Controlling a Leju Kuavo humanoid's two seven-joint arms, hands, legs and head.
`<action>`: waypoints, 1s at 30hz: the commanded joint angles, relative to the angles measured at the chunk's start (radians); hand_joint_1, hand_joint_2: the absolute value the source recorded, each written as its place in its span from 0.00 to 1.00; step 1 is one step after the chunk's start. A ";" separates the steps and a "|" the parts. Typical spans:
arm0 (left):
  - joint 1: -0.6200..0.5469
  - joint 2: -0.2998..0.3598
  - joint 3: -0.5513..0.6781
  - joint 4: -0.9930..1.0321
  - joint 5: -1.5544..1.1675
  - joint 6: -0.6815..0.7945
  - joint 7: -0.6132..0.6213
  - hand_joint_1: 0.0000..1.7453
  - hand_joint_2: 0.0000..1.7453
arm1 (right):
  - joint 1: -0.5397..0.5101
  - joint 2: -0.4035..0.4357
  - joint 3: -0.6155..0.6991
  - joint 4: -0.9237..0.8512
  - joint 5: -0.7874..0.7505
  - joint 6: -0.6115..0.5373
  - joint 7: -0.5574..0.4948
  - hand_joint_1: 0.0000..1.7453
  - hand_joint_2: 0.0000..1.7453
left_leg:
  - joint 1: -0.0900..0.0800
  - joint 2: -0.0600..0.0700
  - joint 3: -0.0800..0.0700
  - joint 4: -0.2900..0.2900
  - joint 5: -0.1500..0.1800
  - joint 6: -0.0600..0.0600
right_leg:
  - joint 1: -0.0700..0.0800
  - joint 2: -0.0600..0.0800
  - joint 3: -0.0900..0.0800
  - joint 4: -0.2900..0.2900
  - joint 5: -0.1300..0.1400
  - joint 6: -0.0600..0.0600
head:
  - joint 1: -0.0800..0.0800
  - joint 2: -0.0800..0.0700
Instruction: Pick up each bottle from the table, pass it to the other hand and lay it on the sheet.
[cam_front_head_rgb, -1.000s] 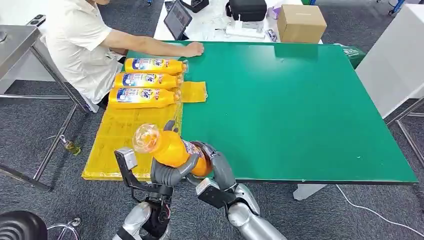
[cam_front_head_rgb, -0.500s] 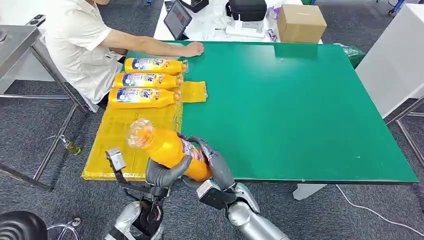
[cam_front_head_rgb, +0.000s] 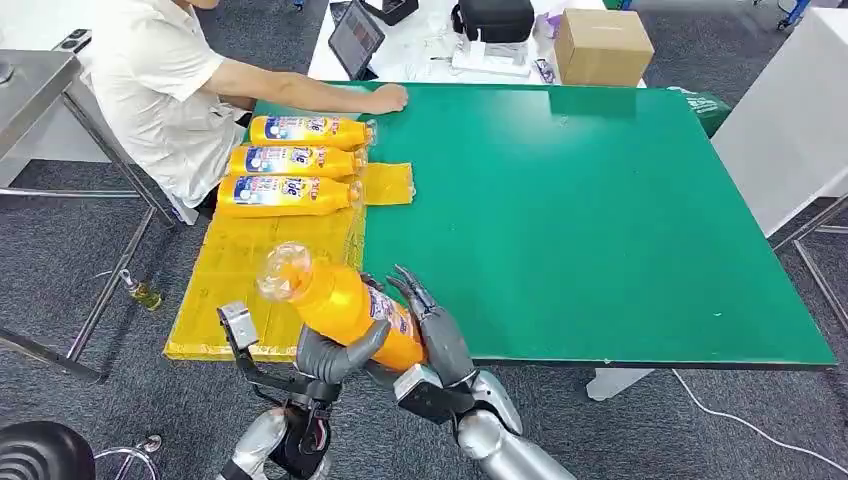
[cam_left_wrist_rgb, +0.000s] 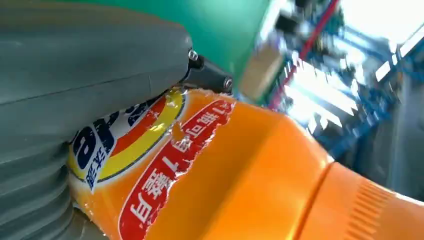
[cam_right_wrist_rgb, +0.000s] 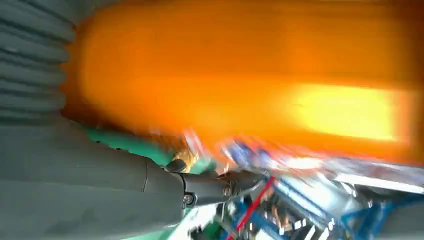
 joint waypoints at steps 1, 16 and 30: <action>-0.088 0.021 0.064 0.170 -0.144 0.204 -0.012 1.00 1.00 | 0.138 0.014 -0.227 -0.243 0.167 -0.147 0.003 0.00 0.00 | 0.000 -0.002 0.001 -0.001 0.000 0.001 | 0.001 -0.003 0.002 0.000 -0.001 -0.002 | 0.000 0.000; -0.164 -0.042 0.323 0.283 -0.994 0.588 -0.067 1.00 1.00 | 0.236 0.232 -0.673 -0.735 0.443 -0.147 0.003 0.00 0.00 | 0.000 -0.004 0.002 0.001 -0.001 0.002 | 0.001 -0.006 0.003 0.002 -0.003 -0.004 | 0.001 0.000; -0.256 -0.049 0.348 0.404 -1.437 0.588 0.068 1.00 1.00 | 0.211 0.228 -0.656 -0.682 0.408 -0.147 0.003 0.00 0.00 | 0.000 0.000 0.005 -0.001 -0.001 0.002 | 0.001 -0.003 0.006 -0.001 -0.002 -0.003 | 0.000 0.000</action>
